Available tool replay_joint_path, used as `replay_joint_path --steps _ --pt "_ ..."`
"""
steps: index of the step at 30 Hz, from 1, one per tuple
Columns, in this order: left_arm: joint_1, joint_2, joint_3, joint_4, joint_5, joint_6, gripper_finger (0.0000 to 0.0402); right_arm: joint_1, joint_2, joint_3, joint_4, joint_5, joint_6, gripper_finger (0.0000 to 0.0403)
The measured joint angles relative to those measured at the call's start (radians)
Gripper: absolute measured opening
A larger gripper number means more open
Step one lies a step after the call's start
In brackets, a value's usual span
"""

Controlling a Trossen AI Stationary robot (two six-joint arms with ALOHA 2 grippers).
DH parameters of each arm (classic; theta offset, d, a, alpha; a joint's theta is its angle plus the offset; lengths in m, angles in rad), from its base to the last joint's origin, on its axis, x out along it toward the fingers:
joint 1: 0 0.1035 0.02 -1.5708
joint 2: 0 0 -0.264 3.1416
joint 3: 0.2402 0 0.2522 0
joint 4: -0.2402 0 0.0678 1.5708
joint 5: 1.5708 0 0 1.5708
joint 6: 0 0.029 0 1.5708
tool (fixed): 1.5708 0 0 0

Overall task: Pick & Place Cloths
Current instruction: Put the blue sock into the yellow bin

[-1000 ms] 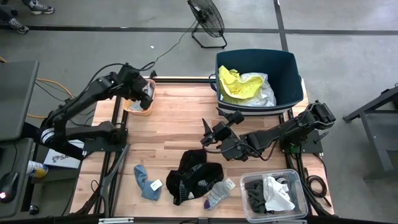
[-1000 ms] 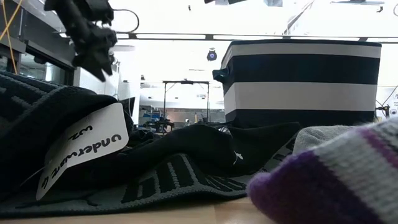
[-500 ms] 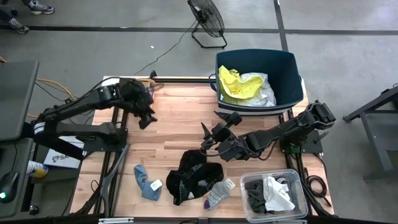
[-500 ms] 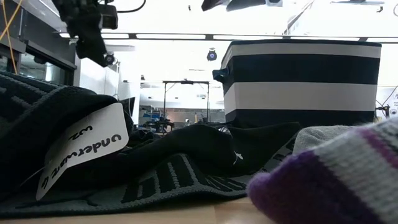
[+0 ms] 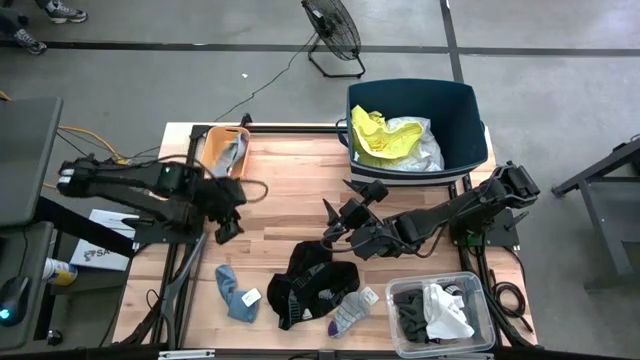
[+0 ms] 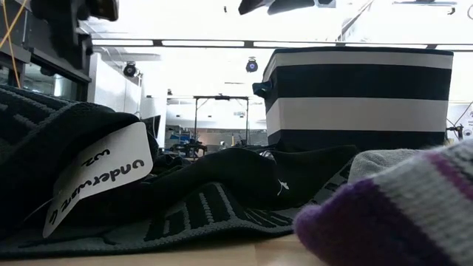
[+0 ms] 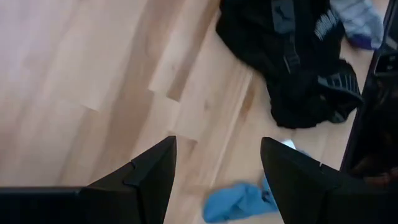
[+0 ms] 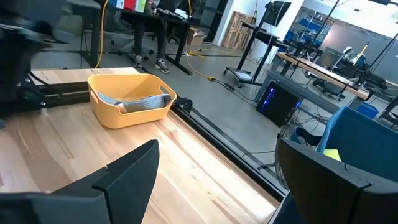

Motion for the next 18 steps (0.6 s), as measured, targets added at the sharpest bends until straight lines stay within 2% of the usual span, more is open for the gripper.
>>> replay_joint_path --steps 3,10,18 --pt "-0.12 0.016 0.0 0.0 -0.029 -0.063 0.0229 0.0 0.0 0.0 -0.01 0.0 0.0 0.032" --pt "-0.368 0.091 0.0 0.003 -0.032 -0.071 0.0229 0.0 0.0 0.0 -0.023 0.0 0.0 0.032" --pt "-0.551 0.234 0.0 0.013 -0.032 -0.036 0.0229 -0.001 0.0 0.0 -0.026 -0.001 -0.029 0.032"
